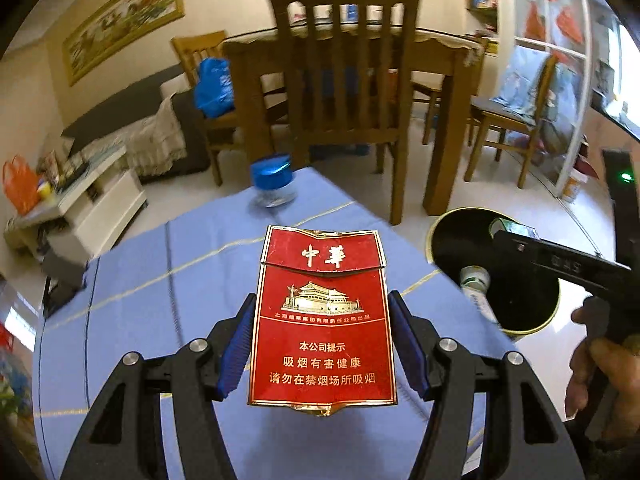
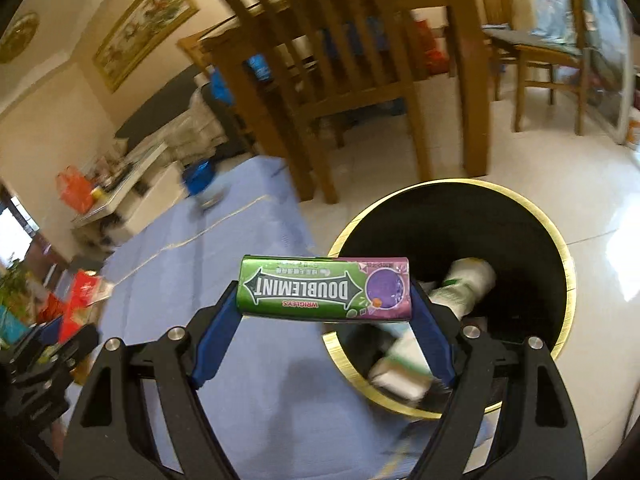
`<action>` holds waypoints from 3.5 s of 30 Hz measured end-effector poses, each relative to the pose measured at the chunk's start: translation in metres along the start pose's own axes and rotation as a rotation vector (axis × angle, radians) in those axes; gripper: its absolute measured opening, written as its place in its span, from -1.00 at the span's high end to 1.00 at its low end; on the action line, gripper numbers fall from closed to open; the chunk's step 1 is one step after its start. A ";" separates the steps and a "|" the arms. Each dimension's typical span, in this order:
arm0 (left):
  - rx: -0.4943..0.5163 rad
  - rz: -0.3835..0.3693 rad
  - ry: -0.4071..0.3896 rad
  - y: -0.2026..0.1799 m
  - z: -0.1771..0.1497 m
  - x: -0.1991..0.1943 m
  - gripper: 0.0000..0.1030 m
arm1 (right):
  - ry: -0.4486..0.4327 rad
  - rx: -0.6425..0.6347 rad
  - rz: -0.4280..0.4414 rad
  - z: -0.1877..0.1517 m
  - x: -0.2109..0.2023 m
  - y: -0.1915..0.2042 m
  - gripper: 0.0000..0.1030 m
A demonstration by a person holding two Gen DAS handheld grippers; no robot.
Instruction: Collect trash
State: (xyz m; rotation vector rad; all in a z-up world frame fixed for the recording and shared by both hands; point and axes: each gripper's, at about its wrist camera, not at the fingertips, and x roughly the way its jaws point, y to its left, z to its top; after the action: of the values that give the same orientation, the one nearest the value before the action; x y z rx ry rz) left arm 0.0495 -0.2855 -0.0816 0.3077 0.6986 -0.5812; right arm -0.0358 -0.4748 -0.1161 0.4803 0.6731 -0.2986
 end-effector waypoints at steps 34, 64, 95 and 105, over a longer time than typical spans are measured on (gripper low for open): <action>0.118 -0.033 -0.006 -0.067 0.007 0.023 -0.20 | -0.108 0.142 -0.204 0.020 -0.016 -0.071 -0.55; 0.218 -0.158 0.027 -0.153 0.053 0.075 -0.55 | -0.334 0.466 -0.250 0.002 -0.082 -0.144 -0.76; -0.198 0.372 -0.015 0.139 -0.041 -0.064 -0.87 | -0.172 -0.227 -0.113 -0.023 -0.013 0.138 -0.89; -0.340 0.491 -0.101 0.216 -0.075 -0.174 -0.87 | -0.224 -0.412 0.126 -0.051 -0.090 0.279 -0.89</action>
State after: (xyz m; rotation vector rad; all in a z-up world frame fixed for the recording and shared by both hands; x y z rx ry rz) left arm 0.0320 -0.0103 -0.0019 0.1218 0.5841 -0.0075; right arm -0.0141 -0.2010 -0.0006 0.0919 0.4658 -0.0875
